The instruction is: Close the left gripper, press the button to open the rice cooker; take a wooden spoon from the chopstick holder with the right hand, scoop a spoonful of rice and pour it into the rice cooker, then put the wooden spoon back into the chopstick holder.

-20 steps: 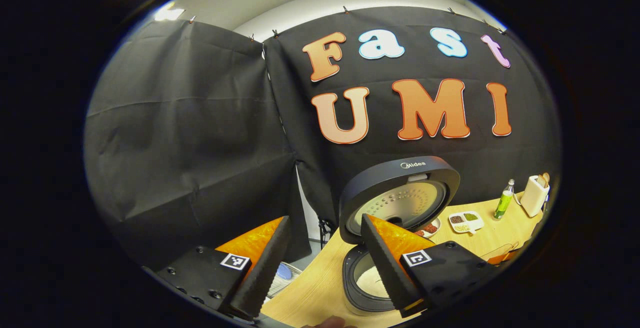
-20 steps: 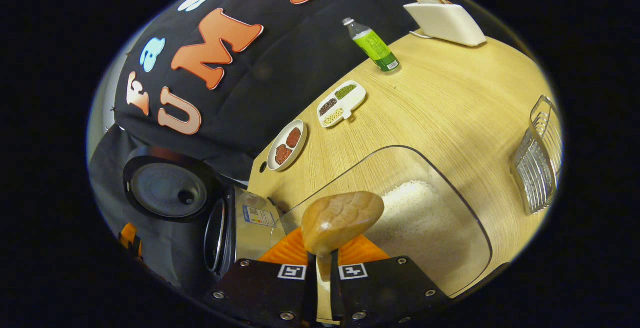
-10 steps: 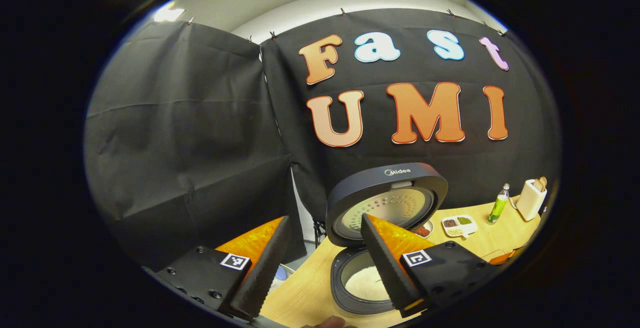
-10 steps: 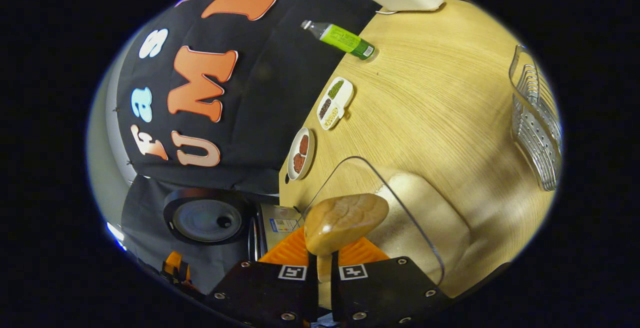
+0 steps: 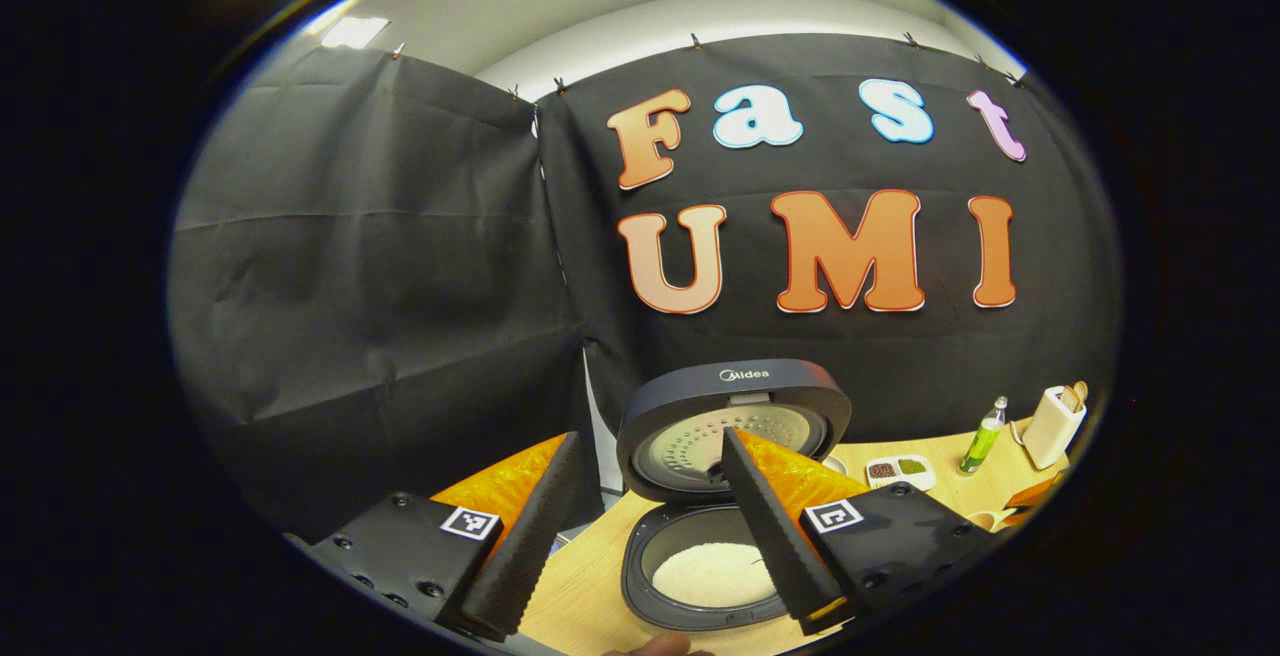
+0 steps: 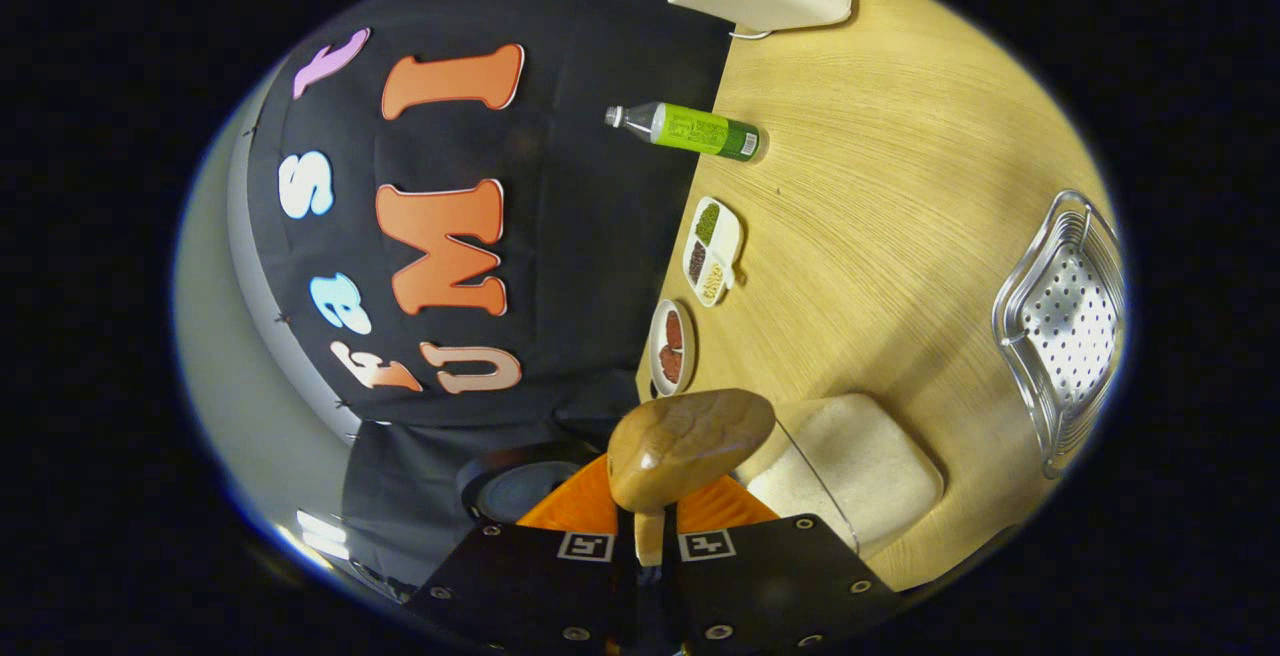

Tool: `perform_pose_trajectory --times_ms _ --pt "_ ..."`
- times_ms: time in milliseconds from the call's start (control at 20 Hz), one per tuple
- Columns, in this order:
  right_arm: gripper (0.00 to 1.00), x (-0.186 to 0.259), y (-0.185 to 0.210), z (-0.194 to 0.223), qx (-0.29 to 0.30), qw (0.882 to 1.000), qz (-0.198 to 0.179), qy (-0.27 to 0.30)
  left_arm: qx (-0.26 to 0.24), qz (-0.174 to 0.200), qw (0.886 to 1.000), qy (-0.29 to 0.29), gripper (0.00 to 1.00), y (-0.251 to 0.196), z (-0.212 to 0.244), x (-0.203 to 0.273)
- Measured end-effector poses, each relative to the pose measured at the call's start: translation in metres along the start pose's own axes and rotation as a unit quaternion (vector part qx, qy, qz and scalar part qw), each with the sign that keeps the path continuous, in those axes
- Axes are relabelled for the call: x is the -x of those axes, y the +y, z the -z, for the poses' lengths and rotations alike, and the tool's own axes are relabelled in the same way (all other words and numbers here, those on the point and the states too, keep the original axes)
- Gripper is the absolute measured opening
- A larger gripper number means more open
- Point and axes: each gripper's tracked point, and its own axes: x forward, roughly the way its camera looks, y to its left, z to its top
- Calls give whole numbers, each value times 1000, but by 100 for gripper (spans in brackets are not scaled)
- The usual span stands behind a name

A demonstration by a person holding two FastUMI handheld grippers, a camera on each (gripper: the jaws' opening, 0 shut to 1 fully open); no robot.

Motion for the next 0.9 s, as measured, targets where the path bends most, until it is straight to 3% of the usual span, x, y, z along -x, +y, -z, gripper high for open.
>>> perform_pose_trajectory --times_ms 300,350,400,650,800,850,900 --pt "9 1 36 -4 -50 997 -42 30 25 -41 999 -4 100 15 2 17" --pt "10 -1 41 -2 -48 997 -44 38 26 -47 999 -3 95 18 3 20" --pt "9 -3 47 2 -44 997 -46 45 27 -53 998 -4 100 21 2 23" --pt "9 -15 84 21 -33 994 -70 78 29 -74 997 -12 100 32 0 35" --pt "9 -22 107 26 -38 991 -90 86 35 -84 996 -10 87 39 1 41" --pt "10 -23 114 27 -37 991 -96 89 36 -88 995 -11 87 42 1 42" --pt "10 -24 121 27 -37 990 -101 89 36 -90 995 -12 100 45 0 42"
